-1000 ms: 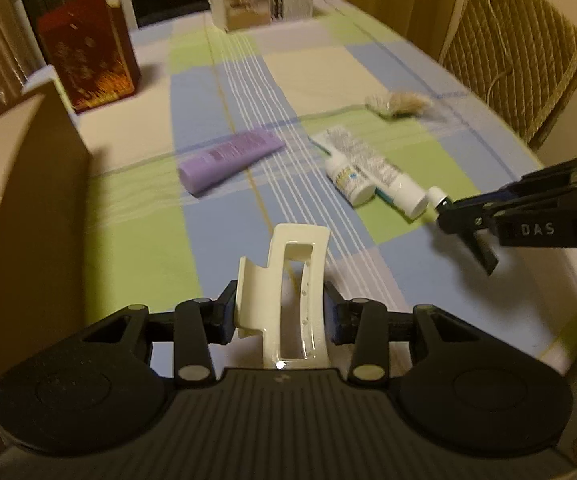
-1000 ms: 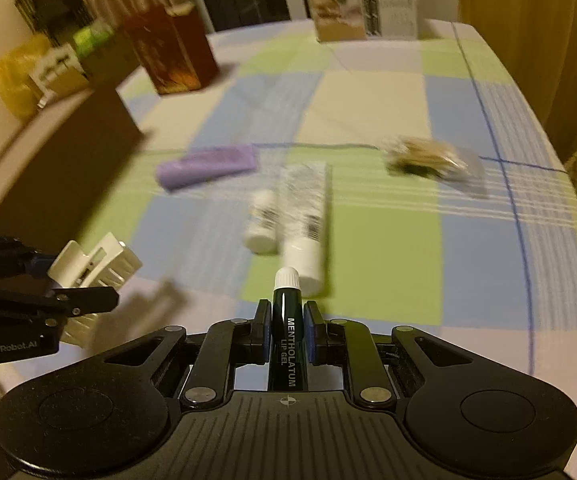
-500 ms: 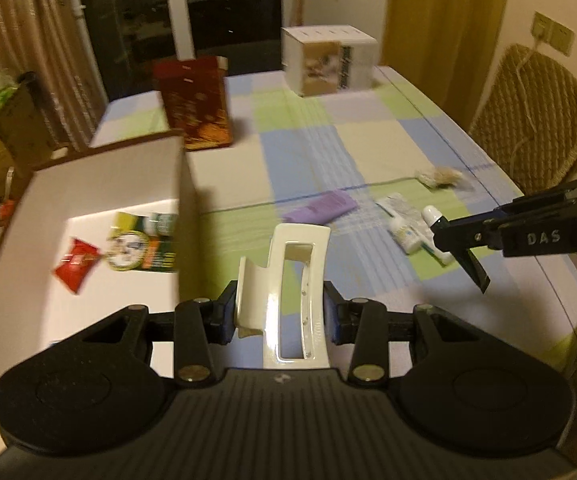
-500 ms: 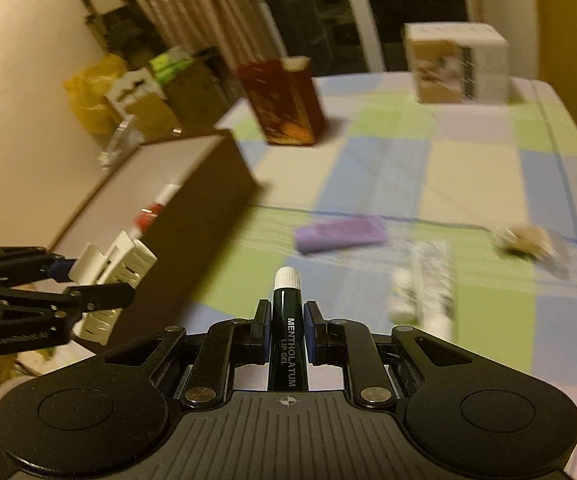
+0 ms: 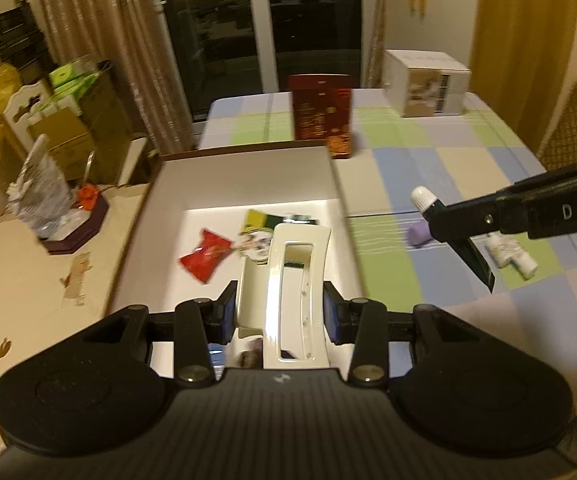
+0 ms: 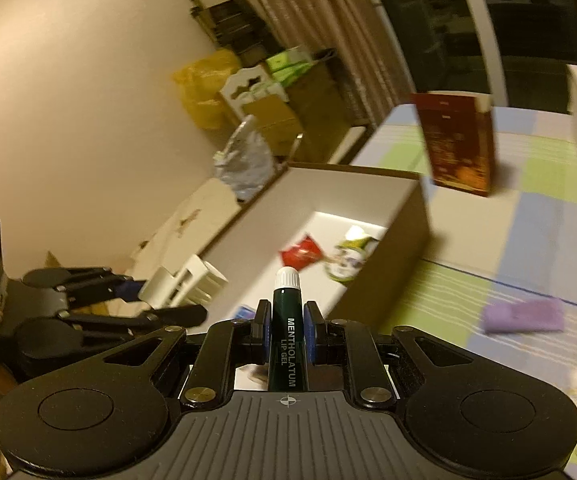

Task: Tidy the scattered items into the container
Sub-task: 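Carry clip and lip gel over the shoebox and open both tools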

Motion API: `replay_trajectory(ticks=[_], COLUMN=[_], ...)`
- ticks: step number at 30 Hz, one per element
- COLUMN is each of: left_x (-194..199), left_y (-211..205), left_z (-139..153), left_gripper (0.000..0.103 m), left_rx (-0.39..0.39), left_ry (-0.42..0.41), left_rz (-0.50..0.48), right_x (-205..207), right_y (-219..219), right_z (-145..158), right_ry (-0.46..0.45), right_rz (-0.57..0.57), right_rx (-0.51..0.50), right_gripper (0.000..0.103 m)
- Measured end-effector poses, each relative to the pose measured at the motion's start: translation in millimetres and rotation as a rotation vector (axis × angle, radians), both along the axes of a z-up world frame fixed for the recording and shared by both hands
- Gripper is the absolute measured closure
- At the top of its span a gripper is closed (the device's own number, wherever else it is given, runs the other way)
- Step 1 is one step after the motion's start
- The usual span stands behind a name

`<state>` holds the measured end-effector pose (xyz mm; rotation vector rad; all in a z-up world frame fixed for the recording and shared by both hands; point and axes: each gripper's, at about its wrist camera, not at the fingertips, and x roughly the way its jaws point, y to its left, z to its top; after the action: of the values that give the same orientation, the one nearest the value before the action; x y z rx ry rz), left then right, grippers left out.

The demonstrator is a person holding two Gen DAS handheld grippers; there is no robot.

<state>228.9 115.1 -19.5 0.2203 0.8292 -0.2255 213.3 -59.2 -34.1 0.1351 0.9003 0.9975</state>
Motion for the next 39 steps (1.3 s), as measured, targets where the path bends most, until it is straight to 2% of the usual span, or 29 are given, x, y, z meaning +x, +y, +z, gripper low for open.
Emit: replay_trajectory(ticks=[6, 10, 16, 22, 27, 39], left_x=[18, 33, 61, 90, 109, 142], left_y=[32, 44, 54, 56, 53, 52], left_z=[-3, -7, -24, -50, -74, -118], left_gripper=[0.067, 0.067, 0.067, 0.067, 0.067, 0.067], left_rx=[-0.002, 0.007, -0.025, -0.014, 0.022, 0.008], left_ry=[0.017, 0.027, 0.072, 0.111, 0.132, 0.221], left_rz=[0.046, 0.055, 0.056, 0.026, 0.000, -0.024], right_x=[16, 25, 40, 54, 61, 72], right_y=[38, 63, 100, 124, 140, 164], right_z=[-5, -11, -38, -67, -88, -124], right_ry=[0.039, 0.032, 0.006, -0.042, -0.094, -0.176], right_rz=[0.032, 0.048, 0.085, 0.121, 0.162, 0.272], right_rx=[0.018, -0.007, -0.113, -0.229, -0.314, -0.465], right_gripper=[0.084, 0.084, 0.084, 0.084, 0.084, 0.084])
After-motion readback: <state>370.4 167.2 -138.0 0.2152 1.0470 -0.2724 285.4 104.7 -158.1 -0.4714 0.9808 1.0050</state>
